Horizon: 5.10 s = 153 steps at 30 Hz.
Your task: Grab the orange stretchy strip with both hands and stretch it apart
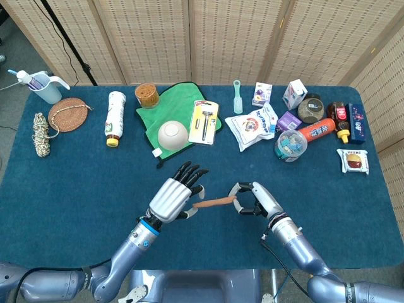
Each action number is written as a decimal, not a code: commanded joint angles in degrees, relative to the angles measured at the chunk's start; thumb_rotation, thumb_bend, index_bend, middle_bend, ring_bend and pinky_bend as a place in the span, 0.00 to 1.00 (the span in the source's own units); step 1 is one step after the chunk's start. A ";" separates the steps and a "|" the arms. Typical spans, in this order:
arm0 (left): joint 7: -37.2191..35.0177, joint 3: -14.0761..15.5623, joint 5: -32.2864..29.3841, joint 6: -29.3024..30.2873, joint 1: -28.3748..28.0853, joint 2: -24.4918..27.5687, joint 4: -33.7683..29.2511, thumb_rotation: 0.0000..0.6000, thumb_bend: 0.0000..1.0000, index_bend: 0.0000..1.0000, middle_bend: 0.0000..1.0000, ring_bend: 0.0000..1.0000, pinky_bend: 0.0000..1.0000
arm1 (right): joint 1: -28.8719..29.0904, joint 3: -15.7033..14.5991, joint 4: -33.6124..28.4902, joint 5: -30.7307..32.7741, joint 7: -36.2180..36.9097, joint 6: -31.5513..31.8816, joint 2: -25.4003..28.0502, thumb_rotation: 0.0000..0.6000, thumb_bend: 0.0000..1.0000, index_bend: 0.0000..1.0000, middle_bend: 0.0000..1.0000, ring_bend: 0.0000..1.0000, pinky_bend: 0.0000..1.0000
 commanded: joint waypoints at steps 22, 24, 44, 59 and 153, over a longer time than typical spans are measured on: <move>-2.56 0.00 0.14 1.16 -0.51 -1.18 1.02 1.00 0.16 0.53 0.17 0.09 0.00 | 0.50 0.17 -0.34 0.16 1.00 -0.86 0.52 1.00 0.54 0.67 0.37 0.26 0.22; -2.92 0.05 0.22 1.26 -0.51 -1.20 1.05 1.00 0.13 0.53 0.17 0.09 0.00 | 0.60 0.22 -0.44 0.41 1.06 -1.01 0.57 1.00 0.54 0.67 0.37 0.26 0.22; -4.21 -0.02 0.27 1.80 -0.84 -2.34 2.33 1.00 0.11 0.56 0.19 0.11 0.00 | 1.05 0.49 -0.65 1.77 0.81 -1.00 0.77 1.00 0.54 0.67 0.35 0.26 0.22; -4.42 -0.36 -0.22 2.16 -0.97 -2.98 2.86 1.00 0.22 0.57 0.19 0.11 0.00 | 0.52 0.78 -0.78 0.89 2.66 -1.10 1.48 1.00 0.54 0.66 0.35 0.27 0.22; -11.27 -5.12 -6.17 3.94 2.87 15.53 -4.99 1.00 0.41 0.87 0.32 0.17 0.01 | -2.64 0.21 -1.04 1.35 5.53 -1.12 10.24 1.00 0.56 0.74 0.54 0.41 0.21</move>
